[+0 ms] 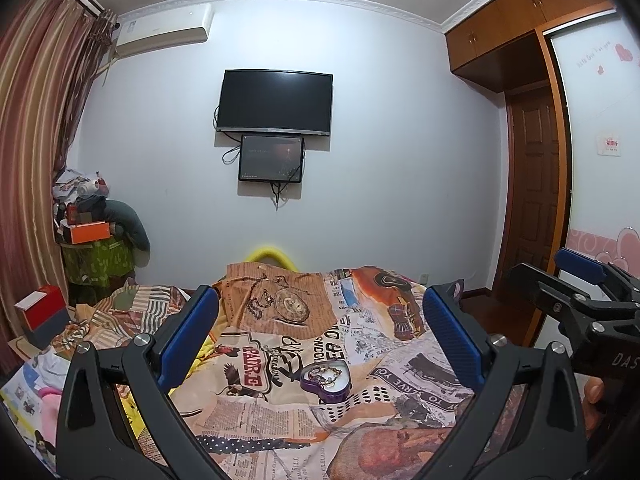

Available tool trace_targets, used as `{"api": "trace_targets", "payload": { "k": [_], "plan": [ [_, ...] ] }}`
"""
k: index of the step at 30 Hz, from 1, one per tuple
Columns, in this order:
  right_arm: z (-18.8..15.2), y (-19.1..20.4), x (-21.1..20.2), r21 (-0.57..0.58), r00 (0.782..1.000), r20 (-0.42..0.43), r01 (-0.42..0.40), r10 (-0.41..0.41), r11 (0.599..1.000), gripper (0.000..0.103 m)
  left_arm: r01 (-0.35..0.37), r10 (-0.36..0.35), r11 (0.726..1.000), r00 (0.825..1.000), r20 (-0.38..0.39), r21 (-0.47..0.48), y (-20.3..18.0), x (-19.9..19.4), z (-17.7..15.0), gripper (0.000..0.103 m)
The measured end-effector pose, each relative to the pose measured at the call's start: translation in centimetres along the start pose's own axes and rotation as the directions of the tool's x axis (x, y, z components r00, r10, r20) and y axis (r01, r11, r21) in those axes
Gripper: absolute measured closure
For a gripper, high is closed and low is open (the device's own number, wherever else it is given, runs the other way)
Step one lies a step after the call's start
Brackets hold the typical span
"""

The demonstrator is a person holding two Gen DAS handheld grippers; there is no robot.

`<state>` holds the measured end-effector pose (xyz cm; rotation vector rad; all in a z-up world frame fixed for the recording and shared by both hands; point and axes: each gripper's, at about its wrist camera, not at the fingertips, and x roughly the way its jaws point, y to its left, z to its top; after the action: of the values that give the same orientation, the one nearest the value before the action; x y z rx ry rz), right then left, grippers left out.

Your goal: Organize jewelry

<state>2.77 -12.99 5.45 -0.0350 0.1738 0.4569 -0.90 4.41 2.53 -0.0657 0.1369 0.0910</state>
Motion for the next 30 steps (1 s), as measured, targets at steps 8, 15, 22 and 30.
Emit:
{"api": "trace_targets", "payload": {
  "k": [8, 15, 22, 30],
  "plan": [
    [-0.03, -0.01, 0.04, 0.002, 1.000, -0.003, 0.001, -0.001, 1.000, 0.000, 0.007, -0.006, 1.000, 1.000, -0.005, 0.006, -0.20, 0.16, -0.06, 0.001],
    [0.12, -0.04, 0.12, 0.012, 1.000, -0.013, -0.001, 0.001, 1.000, 0.000, 0.015, -0.015, 1.000, 1.000, -0.010, 0.003, -0.23, 0.21, -0.12, 0.001],
    [0.12, -0.20, 0.18, 0.018, 1.000, -0.014, -0.001, 0.001, 1.000, 0.000, 0.025, -0.025, 1.000, 1.000, -0.012, 0.001, -0.32, 0.32, -0.14, 0.001],
    [0.10, -0.24, 0.24, 0.024, 1.000, -0.014, 0.001, 0.000, 1.000, 0.000, 0.045, -0.046, 0.999, 0.999, -0.017, -0.009, -0.22, 0.53, -0.02, 0.001]
  ]
}}
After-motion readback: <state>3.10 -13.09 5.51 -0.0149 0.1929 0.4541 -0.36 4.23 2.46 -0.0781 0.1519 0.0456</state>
